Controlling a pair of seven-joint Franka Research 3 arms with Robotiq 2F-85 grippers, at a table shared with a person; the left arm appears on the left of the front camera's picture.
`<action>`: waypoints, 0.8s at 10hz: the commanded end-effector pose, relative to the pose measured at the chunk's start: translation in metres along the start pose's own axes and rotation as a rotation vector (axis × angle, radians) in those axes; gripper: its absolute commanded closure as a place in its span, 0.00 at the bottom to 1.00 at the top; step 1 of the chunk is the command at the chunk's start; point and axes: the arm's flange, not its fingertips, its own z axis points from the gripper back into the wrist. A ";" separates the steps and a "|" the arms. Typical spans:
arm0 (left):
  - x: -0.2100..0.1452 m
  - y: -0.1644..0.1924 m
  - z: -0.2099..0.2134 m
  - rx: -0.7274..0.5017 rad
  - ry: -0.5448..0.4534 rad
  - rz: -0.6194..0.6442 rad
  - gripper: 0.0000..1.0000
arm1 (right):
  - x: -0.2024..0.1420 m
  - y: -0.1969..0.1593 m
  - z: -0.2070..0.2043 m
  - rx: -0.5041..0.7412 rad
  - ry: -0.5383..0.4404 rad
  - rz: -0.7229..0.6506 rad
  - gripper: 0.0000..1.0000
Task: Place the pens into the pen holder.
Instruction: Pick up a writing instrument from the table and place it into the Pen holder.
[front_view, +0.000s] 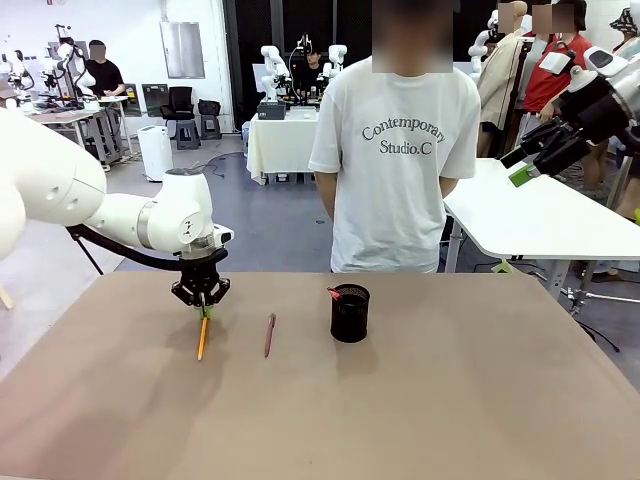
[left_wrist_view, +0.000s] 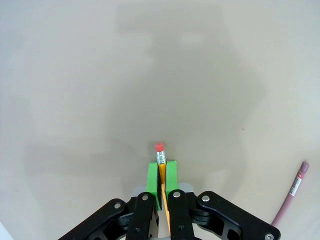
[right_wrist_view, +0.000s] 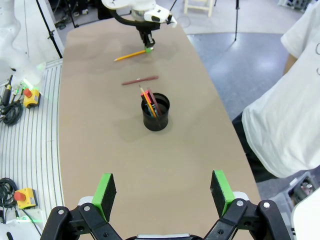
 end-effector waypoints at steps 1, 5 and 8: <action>-0.014 -0.006 0.011 -0.058 -0.002 -0.061 1.00 | 0.001 0.000 0.001 -0.002 0.000 -0.005 0.00; -0.038 -0.022 0.056 -0.323 -0.041 -0.270 1.00 | 0.001 0.000 0.001 -0.002 0.000 -0.005 0.00; -0.051 -0.024 0.080 -0.551 -0.221 -0.402 1.00 | 0.001 0.000 0.001 -0.002 0.000 -0.005 0.00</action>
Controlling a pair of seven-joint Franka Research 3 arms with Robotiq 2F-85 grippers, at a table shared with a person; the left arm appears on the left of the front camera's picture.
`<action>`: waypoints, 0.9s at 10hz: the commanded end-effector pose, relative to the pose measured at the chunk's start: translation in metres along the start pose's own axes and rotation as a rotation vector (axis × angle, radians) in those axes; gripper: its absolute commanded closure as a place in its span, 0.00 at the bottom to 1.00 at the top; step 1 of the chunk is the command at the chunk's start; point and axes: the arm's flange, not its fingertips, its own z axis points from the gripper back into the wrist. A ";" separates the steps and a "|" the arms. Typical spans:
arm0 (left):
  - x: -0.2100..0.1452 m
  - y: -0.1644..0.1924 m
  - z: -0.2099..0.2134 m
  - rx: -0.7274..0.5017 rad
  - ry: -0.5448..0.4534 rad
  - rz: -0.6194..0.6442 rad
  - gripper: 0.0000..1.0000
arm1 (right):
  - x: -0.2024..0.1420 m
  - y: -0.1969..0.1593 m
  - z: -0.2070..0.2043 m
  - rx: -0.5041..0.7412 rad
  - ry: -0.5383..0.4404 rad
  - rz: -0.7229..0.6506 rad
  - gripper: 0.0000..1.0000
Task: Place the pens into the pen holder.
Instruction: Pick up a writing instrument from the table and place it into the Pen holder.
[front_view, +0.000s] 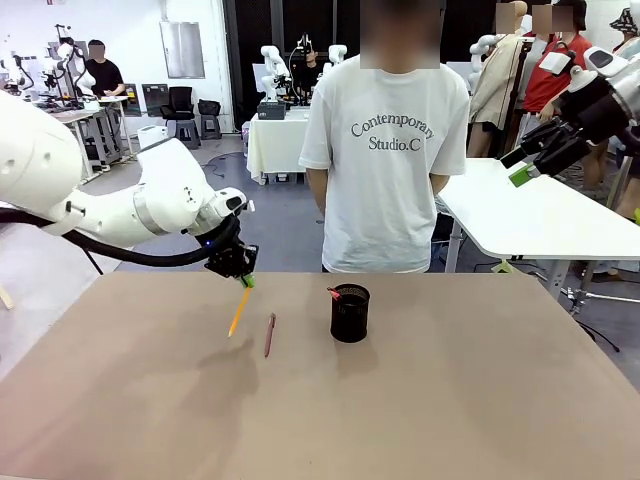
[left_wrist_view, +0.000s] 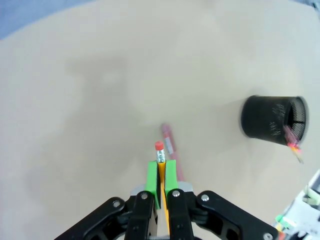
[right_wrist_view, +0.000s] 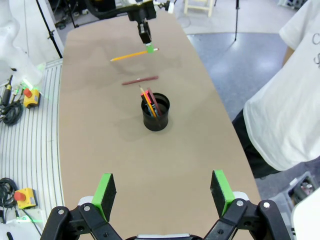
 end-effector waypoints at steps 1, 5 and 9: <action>-0.025 0.005 0.007 -0.144 -0.151 -0.076 1.00 | 0.001 0.000 0.001 -0.002 0.000 -0.005 0.00; -0.046 -0.005 0.042 -0.417 -0.332 -0.392 1.00 | 0.001 0.000 0.001 -0.002 0.000 -0.005 0.00; -0.008 -0.038 0.040 -0.303 -0.324 -0.246 1.00 | 0.001 0.000 0.001 -0.002 0.000 -0.005 0.00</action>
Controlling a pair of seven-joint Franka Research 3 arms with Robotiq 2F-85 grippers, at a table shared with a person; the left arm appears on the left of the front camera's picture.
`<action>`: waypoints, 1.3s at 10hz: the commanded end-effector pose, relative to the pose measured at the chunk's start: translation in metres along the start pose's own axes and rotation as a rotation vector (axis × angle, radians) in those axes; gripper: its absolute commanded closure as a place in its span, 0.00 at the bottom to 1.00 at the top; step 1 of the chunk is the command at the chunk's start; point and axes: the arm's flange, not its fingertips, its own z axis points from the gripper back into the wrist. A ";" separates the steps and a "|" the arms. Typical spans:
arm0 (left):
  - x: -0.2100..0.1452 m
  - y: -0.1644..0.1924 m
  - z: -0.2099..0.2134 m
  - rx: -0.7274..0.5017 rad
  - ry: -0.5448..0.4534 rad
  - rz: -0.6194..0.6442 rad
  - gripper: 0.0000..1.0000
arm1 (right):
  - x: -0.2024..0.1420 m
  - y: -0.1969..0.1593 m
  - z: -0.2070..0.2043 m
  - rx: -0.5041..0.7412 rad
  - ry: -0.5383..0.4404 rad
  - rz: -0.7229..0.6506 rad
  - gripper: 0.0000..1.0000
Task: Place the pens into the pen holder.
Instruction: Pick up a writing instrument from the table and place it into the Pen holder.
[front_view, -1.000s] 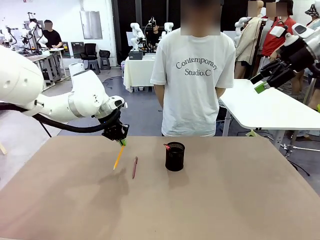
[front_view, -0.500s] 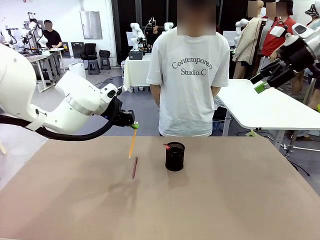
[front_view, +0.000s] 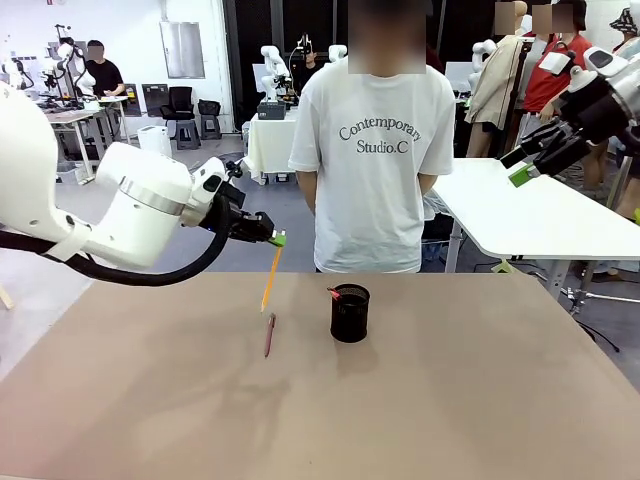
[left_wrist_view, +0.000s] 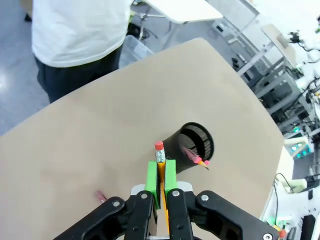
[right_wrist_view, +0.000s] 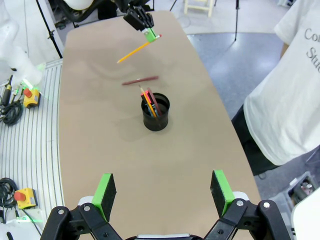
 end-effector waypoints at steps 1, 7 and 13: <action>0.008 -0.001 -0.003 0.030 0.016 0.035 1.00 | 0.001 0.001 0.001 -0.002 0.000 -0.005 0.00; 0.037 -0.026 0.012 -0.351 -0.053 -0.171 1.00 | 0.001 0.001 0.001 -0.002 0.000 -0.005 0.00; 0.047 -0.074 -0.025 -0.457 -0.324 -0.673 1.00 | 0.001 0.001 0.001 -0.002 0.000 -0.005 0.00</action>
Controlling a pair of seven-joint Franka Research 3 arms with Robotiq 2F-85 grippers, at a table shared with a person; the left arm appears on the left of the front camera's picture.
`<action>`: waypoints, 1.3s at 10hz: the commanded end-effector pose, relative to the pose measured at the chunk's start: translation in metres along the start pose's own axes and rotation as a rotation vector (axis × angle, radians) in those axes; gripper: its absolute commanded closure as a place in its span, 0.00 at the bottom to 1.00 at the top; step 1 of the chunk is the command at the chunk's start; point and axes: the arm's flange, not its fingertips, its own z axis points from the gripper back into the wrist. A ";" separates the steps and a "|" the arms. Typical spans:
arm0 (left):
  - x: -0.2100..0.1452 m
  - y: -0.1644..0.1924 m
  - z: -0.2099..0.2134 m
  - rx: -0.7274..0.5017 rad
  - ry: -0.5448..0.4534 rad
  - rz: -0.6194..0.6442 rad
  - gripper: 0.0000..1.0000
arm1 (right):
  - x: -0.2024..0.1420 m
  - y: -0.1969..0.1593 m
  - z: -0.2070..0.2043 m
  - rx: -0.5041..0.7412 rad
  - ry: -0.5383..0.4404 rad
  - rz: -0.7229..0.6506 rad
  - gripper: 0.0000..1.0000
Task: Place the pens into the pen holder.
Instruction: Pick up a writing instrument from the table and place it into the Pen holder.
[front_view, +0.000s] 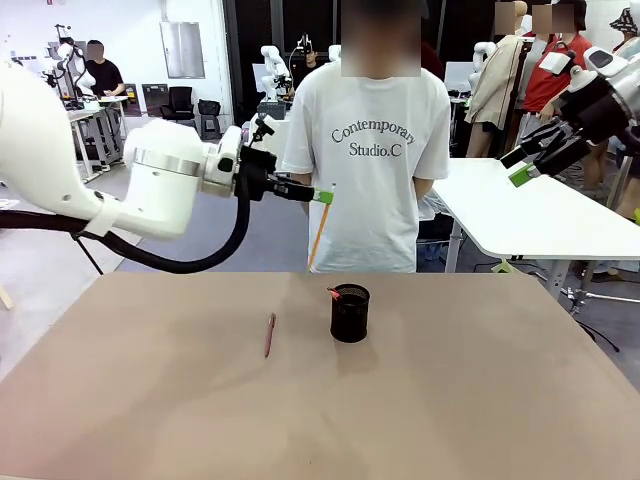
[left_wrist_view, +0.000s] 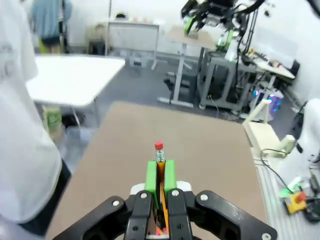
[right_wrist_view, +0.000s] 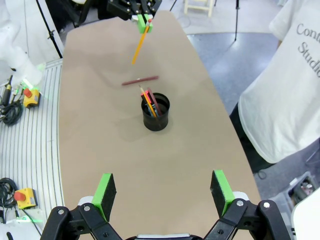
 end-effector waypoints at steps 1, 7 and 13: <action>-0.008 -0.005 -0.010 -0.041 -0.156 -0.105 1.00 | 0.001 0.001 0.001 -0.002 0.000 -0.005 0.00; 0.000 -0.006 -0.017 -0.013 -0.136 -0.089 1.00 | 0.001 0.001 0.001 -0.002 0.000 -0.005 0.00; -0.034 0.019 -0.038 -0.160 -0.223 -0.332 1.00 | 0.001 0.001 0.001 -0.002 0.000 -0.005 0.00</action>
